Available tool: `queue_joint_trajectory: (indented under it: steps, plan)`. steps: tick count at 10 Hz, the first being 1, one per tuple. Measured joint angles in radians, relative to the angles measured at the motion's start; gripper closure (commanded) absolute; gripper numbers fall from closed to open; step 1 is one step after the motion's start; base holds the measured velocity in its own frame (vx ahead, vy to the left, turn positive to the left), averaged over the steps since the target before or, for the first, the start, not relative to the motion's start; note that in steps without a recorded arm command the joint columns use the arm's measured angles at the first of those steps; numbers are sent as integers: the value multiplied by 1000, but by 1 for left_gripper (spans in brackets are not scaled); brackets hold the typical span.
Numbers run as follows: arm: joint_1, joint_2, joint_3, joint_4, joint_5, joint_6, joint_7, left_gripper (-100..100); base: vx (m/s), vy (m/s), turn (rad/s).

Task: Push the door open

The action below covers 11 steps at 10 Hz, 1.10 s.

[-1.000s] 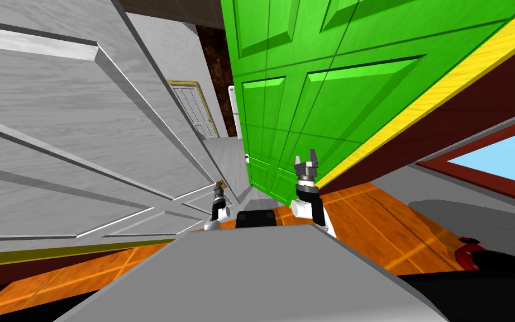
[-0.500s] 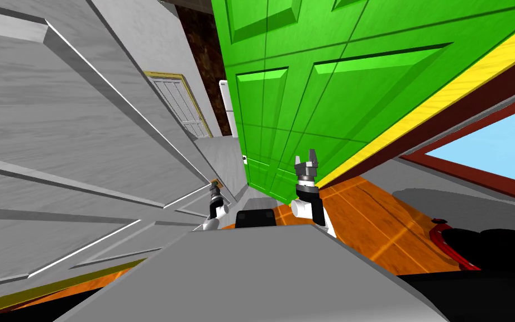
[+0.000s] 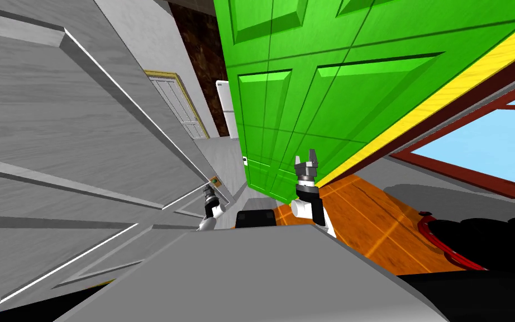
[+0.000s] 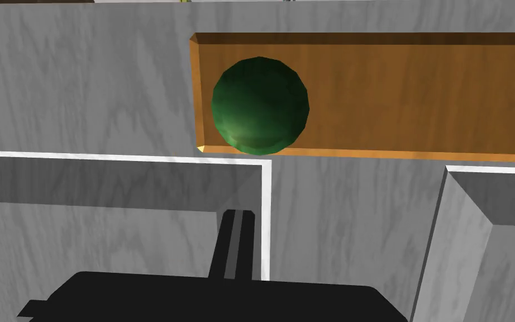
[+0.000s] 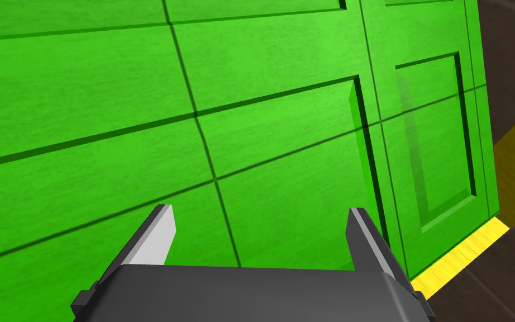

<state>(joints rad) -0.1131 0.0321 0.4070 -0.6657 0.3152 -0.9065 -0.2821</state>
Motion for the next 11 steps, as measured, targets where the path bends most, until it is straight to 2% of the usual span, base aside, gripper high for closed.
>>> queue_joint_trajectory:
  steps: [2,4,6,7,8,10,11]
  plan:
    - [-5,1,15,-14,14,26,-18,-100,-138,-229,37]
    - [-21,-8,34,-2,31,37,-34,-100,-86,-234,31]
    - [-28,-51,55,-23,50,64,-59,-100,-37,-157,26]
    - [-29,-54,56,-23,51,67,-62,-100,41,59,-199]
    - [-37,-35,63,6,57,47,-61,-100,78,175,-239]
    - [-26,-22,84,-22,75,42,-83,-100,95,207,-206]
    - [-28,-17,96,-19,85,34,-93,-100,69,200,-158]
